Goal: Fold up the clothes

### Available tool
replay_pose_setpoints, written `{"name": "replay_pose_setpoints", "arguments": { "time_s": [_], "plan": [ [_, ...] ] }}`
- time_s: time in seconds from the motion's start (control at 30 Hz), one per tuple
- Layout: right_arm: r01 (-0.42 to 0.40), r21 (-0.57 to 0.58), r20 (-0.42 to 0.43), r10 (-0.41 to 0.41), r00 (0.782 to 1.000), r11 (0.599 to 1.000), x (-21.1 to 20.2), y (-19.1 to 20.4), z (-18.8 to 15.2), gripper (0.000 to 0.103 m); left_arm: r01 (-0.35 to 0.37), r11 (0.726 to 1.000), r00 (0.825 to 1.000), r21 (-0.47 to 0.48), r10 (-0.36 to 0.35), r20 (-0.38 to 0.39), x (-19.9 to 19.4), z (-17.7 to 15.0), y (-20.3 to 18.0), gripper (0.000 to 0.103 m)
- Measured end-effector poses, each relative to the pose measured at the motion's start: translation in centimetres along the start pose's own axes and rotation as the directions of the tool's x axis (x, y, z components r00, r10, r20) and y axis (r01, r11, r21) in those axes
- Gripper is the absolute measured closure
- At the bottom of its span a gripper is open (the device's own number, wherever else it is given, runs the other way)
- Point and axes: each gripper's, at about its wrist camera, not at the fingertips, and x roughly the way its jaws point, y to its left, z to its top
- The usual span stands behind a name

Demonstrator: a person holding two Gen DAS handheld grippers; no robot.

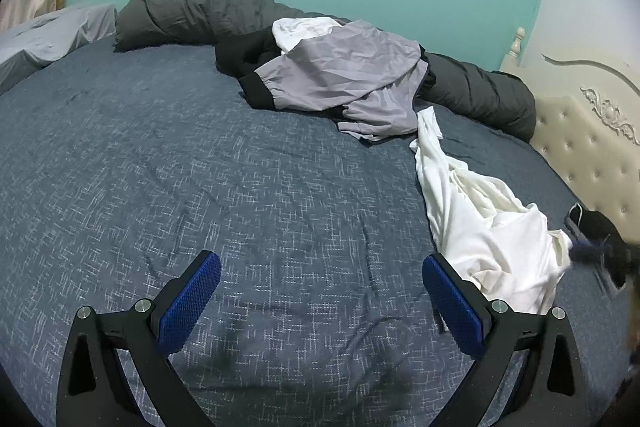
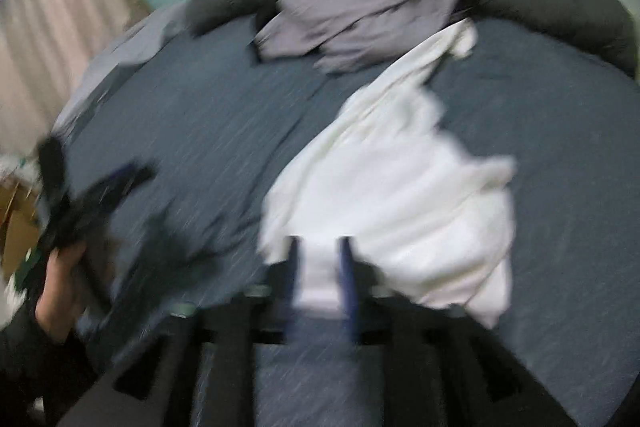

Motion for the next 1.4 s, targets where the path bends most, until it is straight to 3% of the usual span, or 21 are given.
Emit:
{"name": "replay_pose_setpoints", "arguments": {
  "time_s": [0.03,0.2,0.3,0.33,0.37,0.4,0.47,0.67,0.87,1.0,1.23,1.33,1.4],
  "plan": [
    [0.028,0.012,0.0,-0.028,1.0,1.0,0.5,-0.7,0.7,0.031,-0.001,1.0,1.0,0.002,0.001,0.0,0.0,0.0,-0.1,0.0],
    [0.131,0.023,-0.04,-0.13,0.991,0.991,4.1,-3.1,3.2,0.031,0.003,1.0,1.0,0.008,-0.003,-0.005,0.3,0.1,-0.3,0.0],
    [0.117,0.038,-0.062,-0.115,0.991,0.992,5.7,-3.7,3.0,0.031,0.006,1.0,1.0,0.01,-0.006,-0.008,0.5,0.0,-0.4,0.0],
    [0.107,0.039,-0.065,-0.104,0.992,0.993,5.9,-3.8,2.9,0.041,0.008,1.0,1.0,0.011,-0.007,-0.01,0.6,0.0,-0.4,0.0],
    [0.096,0.034,-0.067,-0.093,0.993,0.995,6.0,-3.7,2.7,0.059,0.008,1.0,1.0,0.013,-0.008,-0.011,0.6,0.0,-0.5,0.0],
    [0.086,0.025,-0.07,-0.084,0.994,0.996,6.0,-3.5,2.4,0.065,0.008,1.0,1.0,0.013,-0.008,-0.011,0.6,0.0,-0.5,0.0],
    [0.062,0.014,-0.077,-0.061,0.995,0.998,6.0,-3.0,1.7,0.087,0.009,1.0,1.0,0.014,-0.009,-0.011,0.5,0.0,-0.5,0.0],
    [-0.03,-0.041,-0.135,0.024,0.991,0.999,5.3,-0.3,-2.2,0.094,0.01,1.0,1.0,0.02,-0.01,-0.005,0.2,-0.1,-0.8,0.0],
    [-0.14,-0.083,-0.221,0.119,0.968,0.987,4.6,3.1,-7.1,0.1,0.01,1.0,1.0,0.029,-0.01,-0.004,0.0,-0.1,-1.0,0.0],
    [-0.183,-0.13,-0.276,0.142,0.951,0.974,4.2,5.6,-9.6,0.101,0.01,0.999,1.0,0.034,-0.01,-0.005,0.0,-0.2,-1.1,0.0],
    [-0.264,-0.078,-0.31,0.228,0.923,0.961,2.4,6.0,-9.2,0.097,0.01,0.999,1.0,0.031,-0.01,-0.009,0.0,-0.3,-1.0,0.0],
    [-0.285,-0.051,-0.267,0.262,0.927,0.957,0.7,5.6,-8.3,0.091,0.009,1.0,1.0,0.022,-0.009,-0.006,0.1,-0.2,-0.9,0.0],
    [-0.261,-0.034,-0.211,0.248,0.945,0.965,-0.5,4.7,-7.4,0.084,0.009,1.0,1.0,0.021,-0.008,-0.007,0.1,-0.2,-0.8,0.0]
  ]
}}
